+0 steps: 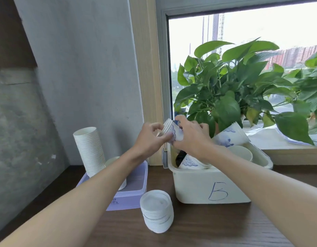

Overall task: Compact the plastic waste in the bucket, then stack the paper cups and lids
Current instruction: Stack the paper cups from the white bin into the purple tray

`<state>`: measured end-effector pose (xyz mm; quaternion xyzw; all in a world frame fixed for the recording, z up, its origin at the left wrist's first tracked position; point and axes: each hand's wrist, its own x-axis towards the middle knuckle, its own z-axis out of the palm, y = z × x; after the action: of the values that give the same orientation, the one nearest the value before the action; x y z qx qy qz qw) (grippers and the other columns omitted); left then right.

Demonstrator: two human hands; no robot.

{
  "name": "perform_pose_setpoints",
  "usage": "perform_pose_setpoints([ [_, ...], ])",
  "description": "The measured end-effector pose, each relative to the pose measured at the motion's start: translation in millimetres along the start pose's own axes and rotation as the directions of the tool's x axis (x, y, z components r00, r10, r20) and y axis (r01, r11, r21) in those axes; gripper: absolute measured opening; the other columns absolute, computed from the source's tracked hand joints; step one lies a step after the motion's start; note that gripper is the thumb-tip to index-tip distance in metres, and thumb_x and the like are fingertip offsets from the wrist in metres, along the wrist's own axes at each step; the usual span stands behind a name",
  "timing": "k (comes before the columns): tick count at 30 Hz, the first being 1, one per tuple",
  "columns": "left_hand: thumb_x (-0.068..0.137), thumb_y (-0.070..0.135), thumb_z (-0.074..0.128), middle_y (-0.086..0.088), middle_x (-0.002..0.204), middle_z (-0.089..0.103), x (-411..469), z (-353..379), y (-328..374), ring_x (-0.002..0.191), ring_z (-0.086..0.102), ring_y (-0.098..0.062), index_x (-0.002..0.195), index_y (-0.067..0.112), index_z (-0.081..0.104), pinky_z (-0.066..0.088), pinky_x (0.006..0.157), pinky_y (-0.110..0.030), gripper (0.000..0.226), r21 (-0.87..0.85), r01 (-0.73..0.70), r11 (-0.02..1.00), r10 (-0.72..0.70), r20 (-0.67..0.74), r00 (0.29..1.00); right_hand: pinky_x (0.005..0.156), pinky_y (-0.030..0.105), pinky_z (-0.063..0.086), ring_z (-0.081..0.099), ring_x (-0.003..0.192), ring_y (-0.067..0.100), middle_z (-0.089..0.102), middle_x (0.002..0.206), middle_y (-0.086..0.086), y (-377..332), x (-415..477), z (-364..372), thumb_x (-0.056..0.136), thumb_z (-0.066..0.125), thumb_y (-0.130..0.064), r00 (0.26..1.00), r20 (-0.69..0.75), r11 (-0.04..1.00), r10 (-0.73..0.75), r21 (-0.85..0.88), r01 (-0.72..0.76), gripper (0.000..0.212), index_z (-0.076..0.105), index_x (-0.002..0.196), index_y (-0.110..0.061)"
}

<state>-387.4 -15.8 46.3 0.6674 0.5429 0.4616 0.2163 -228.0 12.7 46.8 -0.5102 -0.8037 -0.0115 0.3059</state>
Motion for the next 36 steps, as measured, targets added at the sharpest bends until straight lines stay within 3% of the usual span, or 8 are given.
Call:
perform_pose_setpoints([
  [4,0.074,0.027,0.084,-0.005,0.097,0.073,-7,3,32,0.079,0.066,-0.013,0.095,0.016,0.063,0.056,0.079,-0.032,0.032,-0.332,0.040,0.942,-0.071,-0.082,0.994,0.083,0.043,0.051,0.062,0.088,0.021,0.064,0.099,-0.004,-4,-10,-27,0.074,0.075,-0.036,0.993,-0.083,0.875,0.081,0.483,-0.031,0.061,0.037,0.122,-0.031],
  [8,0.075,0.016,0.084,-0.016,0.108,0.071,-14,19,52,0.087,0.072,-0.022,0.116,0.022,0.043,0.061,0.081,-0.040,0.059,-0.527,0.035,0.849,-0.097,-0.091,0.991,0.075,0.036,0.057,0.066,0.088,0.017,0.066,0.101,0.001,-6,-31,-48,0.076,0.079,-0.021,0.994,-0.078,0.721,0.082,0.693,-0.005,0.054,0.046,0.119,-0.022],
  [13,0.058,0.039,0.087,-0.002,0.118,0.066,-23,17,38,0.108,0.067,-0.017,0.122,0.019,0.048,0.059,0.089,-0.039,0.077,-0.362,-0.013,0.932,-0.088,-0.261,0.961,0.083,0.027,0.046,0.056,0.094,0.009,0.058,0.103,-0.011,10,-51,-44,0.082,0.070,-0.042,0.996,0.052,0.882,0.067,0.464,-0.083,0.048,0.050,0.122,-0.024],
  [16,0.069,0.027,0.090,0.003,0.112,0.063,-33,10,25,0.103,0.064,-0.016,0.119,0.018,0.049,0.055,0.083,-0.024,0.065,-0.222,-0.037,0.974,-0.022,-0.255,0.967,0.083,0.036,0.052,0.062,0.087,0.013,0.066,0.092,-0.006,25,-64,-35,0.080,0.068,-0.052,0.978,0.142,0.930,0.151,0.315,-0.190,0.047,0.058,0.114,-0.021],
  [19,0.064,0.038,0.089,0.002,0.115,0.062,-40,4,15,0.104,0.062,-0.016,0.120,0.023,0.047,0.053,0.082,-0.025,0.071,-0.129,-0.064,0.990,0.034,-0.221,0.975,0.066,0.037,0.051,0.056,0.064,0.024,0.067,0.079,0.013,25,-74,-26,0.078,0.065,-0.045,0.967,0.214,0.952,0.141,0.239,-0.192,0.042,0.065,0.087,-0.004],
  [22,0.065,0.039,0.088,0.009,0.111,0.061,-47,0,13,0.099,0.061,-0.008,0.122,0.023,0.049,0.051,0.076,-0.016,0.071,-0.082,-0.093,0.992,0.077,-0.183,0.980,0.055,0.031,0.036,0.038,0.056,0.015,0.048,0.060,0.013,19,-77,-22,0.081,0.059,-0.026,0.979,0.145,0.971,0.142,0.173,-0.167,0.028,0.060,0.071,0.000],
  [30,0.072,0.032,0.087,0.015,0.111,0.061,-61,-18,3,0.103,0.059,-0.009,0.125,0.025,0.051,0.049,0.091,-0.027,0.065,0.080,-0.104,0.991,0.114,-0.133,0.985,0.067,0.041,0.046,0.052,0.061,0.023,0.059,0.059,0.003,6,-72,-35,0.082,0.059,-0.015,0.987,-0.037,0.941,0.156,0.310,-0.137,0.016,0.061,0.067,-0.010],
  [36,0.075,0.034,0.086,0.011,0.115,0.062,-72,-25,-1,0.104,0.056,0.001,0.128,0.027,0.049,0.041,0.081,-0.004,0.065,0.170,-0.119,0.978,0.134,-0.078,0.988,0.070,0.041,0.051,0.059,0.069,0.018,0.062,0.065,-0.007,-10,-65,-51,0.084,0.064,-0.017,0.969,-0.180,0.889,0.167,0.453,-0.069,0.012,0.063,0.072,-0.019],
])
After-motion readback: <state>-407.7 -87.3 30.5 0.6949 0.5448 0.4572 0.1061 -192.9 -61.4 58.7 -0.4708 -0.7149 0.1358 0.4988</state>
